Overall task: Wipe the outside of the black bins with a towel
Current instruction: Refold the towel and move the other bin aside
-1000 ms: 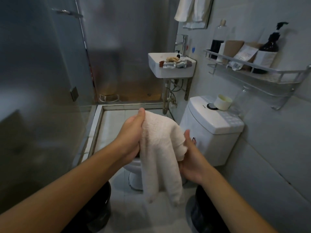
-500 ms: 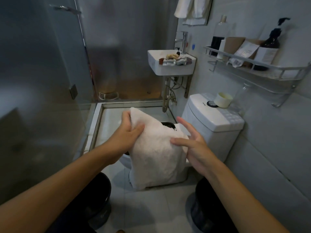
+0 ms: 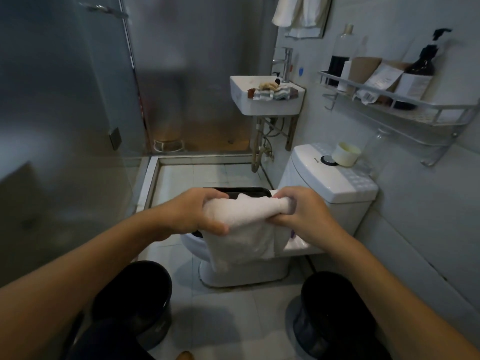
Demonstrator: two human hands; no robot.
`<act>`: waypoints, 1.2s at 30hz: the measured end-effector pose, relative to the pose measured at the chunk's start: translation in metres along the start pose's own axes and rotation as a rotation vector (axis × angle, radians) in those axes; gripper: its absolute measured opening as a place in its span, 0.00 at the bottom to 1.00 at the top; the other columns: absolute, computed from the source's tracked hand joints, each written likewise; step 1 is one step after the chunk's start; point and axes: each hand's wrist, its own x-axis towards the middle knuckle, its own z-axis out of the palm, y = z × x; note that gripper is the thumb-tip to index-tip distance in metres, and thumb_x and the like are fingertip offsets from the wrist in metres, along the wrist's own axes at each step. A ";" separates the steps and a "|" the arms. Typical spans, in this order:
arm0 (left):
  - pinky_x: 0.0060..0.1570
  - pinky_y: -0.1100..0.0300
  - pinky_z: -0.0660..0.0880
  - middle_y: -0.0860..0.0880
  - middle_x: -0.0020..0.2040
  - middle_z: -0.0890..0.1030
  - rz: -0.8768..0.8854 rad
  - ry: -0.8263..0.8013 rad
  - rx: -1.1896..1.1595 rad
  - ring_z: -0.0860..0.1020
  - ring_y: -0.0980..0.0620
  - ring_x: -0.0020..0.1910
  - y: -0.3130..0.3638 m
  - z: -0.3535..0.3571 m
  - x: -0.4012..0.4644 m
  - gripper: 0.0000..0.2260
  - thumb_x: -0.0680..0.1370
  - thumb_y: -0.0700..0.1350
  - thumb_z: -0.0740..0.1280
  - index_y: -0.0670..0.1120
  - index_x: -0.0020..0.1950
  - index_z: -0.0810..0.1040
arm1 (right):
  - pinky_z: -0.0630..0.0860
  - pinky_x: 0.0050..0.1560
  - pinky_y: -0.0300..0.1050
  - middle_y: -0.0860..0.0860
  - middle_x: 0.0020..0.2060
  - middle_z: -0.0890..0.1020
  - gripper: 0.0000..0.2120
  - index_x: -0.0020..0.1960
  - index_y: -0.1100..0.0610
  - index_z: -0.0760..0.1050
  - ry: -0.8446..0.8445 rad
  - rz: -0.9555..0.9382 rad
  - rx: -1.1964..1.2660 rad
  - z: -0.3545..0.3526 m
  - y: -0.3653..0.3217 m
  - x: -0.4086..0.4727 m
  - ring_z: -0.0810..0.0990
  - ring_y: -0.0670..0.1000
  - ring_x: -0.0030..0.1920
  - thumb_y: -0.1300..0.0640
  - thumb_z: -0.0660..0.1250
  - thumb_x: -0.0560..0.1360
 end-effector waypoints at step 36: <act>0.45 0.54 0.80 0.52 0.54 0.81 -0.279 0.276 -0.719 0.80 0.50 0.52 -0.067 0.105 0.000 0.17 0.76 0.54 0.69 0.52 0.63 0.74 | 0.76 0.59 0.57 0.62 0.56 0.83 0.18 0.62 0.62 0.79 -0.339 0.810 1.401 0.074 0.040 -0.052 0.83 0.62 0.55 0.56 0.70 0.74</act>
